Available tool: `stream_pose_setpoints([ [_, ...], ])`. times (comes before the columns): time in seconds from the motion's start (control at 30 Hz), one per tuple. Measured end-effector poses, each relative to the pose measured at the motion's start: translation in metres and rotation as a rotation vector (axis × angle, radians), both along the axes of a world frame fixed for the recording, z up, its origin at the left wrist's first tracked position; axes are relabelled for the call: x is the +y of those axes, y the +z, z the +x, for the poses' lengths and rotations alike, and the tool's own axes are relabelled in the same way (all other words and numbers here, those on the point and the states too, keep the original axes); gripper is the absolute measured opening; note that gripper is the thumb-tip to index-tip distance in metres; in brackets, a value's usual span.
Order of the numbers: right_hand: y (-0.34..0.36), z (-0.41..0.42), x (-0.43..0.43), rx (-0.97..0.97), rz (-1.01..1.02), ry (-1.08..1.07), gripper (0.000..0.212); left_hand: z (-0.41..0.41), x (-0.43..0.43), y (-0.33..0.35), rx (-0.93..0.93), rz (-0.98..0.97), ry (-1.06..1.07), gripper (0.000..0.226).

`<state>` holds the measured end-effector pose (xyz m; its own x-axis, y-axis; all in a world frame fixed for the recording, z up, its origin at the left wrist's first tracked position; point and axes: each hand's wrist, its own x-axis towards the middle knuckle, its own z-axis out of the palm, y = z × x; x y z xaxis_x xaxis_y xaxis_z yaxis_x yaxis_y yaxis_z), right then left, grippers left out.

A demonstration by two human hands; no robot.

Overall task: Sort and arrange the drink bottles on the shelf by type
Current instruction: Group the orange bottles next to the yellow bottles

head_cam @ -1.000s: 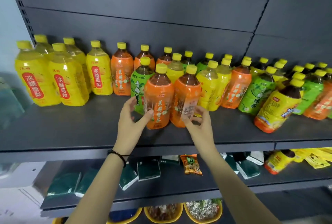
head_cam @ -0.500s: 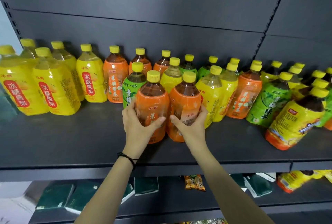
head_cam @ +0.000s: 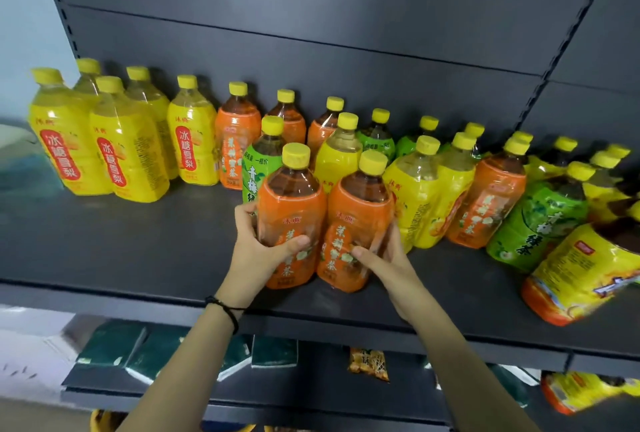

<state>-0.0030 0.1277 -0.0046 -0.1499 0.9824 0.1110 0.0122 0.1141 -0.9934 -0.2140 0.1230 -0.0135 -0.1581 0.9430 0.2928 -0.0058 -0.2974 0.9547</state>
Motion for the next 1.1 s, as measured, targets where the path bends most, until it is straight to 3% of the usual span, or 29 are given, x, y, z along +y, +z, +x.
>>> stream_pose_setpoints([
  [0.27,0.0,-0.022,-0.003,0.006,0.063,-0.117,0.098,-0.01,-0.022,-0.002,0.013,-0.011,0.084,0.08],
  [0.47,-0.001,-0.045,-0.01,0.033,0.06,-0.067,0.084,-0.04,-0.029,-0.005,0.004,-0.008,0.08,0.088],
  [0.67,-0.004,-0.091,-0.014,0.067,0.036,-0.047,0.085,-0.085,-0.025,-0.005,-0.034,0.002,0.045,0.093],
  [0.83,-0.008,-0.144,-0.01,0.089,0.051,-0.035,0.067,-0.135,-0.021,-0.002,-0.054,0.005,0.032,0.096],
  [1.1,-0.002,-0.215,0.014,0.049,0.06,0.051,0.085,-0.207,0.006,0.004,-0.061,0.004,0.017,0.098],
])
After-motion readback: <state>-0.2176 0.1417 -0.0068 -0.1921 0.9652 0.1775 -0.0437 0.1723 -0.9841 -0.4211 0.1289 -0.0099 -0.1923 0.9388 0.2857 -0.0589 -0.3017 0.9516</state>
